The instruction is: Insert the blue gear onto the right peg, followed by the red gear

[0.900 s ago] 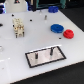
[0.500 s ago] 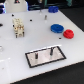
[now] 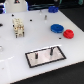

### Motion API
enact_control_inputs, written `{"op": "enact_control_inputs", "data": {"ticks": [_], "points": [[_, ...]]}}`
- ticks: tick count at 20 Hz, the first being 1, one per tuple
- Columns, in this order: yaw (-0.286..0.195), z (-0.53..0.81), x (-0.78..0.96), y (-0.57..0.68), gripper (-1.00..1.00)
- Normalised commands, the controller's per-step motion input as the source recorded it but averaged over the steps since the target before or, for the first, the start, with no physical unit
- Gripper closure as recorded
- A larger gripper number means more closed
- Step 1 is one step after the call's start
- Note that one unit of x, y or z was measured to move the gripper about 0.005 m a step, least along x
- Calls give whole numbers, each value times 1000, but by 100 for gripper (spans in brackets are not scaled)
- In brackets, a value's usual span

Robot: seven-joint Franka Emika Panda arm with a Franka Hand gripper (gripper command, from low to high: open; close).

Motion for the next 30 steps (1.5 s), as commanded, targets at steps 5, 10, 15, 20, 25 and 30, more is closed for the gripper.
{"op": "enact_control_inputs", "data": {"ticks": [5,10,15,20,25,30], "points": [[0,-502,-255,329,-100],[0,-554,-291,117,-100],[0,-557,-330,14,-100],[0,-532,-321,-82,-100],[0,-464,-243,-133,-100],[0,-69,-185,-46,-100]]}}
